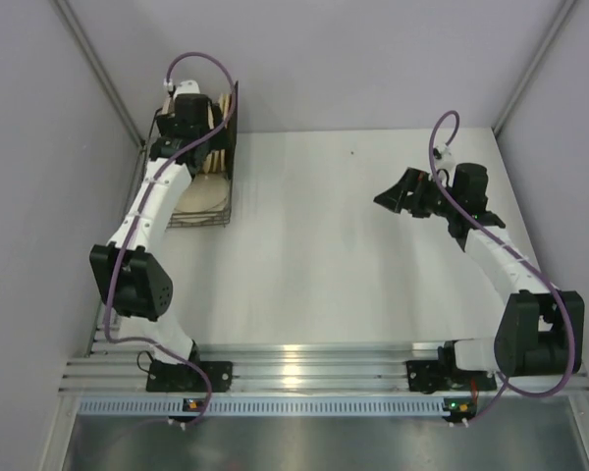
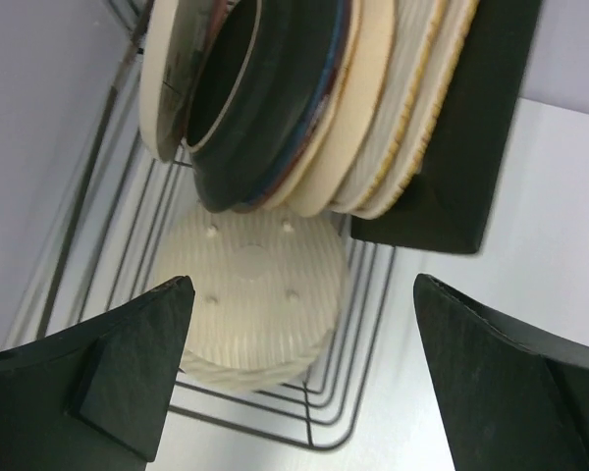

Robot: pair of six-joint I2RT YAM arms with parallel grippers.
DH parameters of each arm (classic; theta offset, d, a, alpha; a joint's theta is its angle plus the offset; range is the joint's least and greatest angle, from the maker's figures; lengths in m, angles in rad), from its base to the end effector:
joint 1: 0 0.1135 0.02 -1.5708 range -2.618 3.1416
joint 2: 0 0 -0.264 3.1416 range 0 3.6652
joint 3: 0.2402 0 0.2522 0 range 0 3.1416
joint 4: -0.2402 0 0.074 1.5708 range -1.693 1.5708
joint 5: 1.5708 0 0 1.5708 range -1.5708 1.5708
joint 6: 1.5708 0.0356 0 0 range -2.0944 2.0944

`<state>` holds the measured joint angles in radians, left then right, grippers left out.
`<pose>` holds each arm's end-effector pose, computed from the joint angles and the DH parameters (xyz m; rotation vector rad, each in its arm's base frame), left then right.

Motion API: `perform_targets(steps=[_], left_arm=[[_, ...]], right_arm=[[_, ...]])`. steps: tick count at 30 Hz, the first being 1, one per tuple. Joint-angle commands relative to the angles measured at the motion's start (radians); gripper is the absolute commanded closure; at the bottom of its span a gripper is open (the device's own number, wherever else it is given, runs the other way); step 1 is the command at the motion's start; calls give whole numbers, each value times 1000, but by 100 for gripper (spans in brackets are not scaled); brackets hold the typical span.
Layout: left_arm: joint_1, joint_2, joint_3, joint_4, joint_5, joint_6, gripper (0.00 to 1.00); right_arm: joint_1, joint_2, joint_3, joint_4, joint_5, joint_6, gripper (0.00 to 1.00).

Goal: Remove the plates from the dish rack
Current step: Grab a plate with the left arm

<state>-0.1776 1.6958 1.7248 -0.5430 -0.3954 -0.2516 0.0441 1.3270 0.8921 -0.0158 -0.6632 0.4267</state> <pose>0.3854 -0.0552 0.3900 -0.3125 2.0208 0.1450 0.2943 0.0349 0.2764 -0.0437 2.0498 0.9641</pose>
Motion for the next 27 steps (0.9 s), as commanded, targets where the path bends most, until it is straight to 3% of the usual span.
perform_targets(steps=[1, 9, 15, 18, 21, 27], left_arm=[[6, 96, 76, 24, -166, 81, 1], [33, 269, 101, 408, -456, 320, 1], [75, 213, 19, 659, -375, 417, 1], [118, 219, 19, 669, -356, 433, 1], [165, 211, -7, 664, -209, 446, 1], [208, 246, 7, 685, -84, 491, 1]], right_arm=[[11, -2, 48, 24, 4, -16, 0], [25, -25, 47, -11, 33, -23, 0], [33, -40, 41, -33, 76, -36, 0], [39, -31, 39, -19, 80, -26, 0], [52, -9, 56, -19, 85, -23, 0], [98, 24, 94, -18, 94, -26, 0]])
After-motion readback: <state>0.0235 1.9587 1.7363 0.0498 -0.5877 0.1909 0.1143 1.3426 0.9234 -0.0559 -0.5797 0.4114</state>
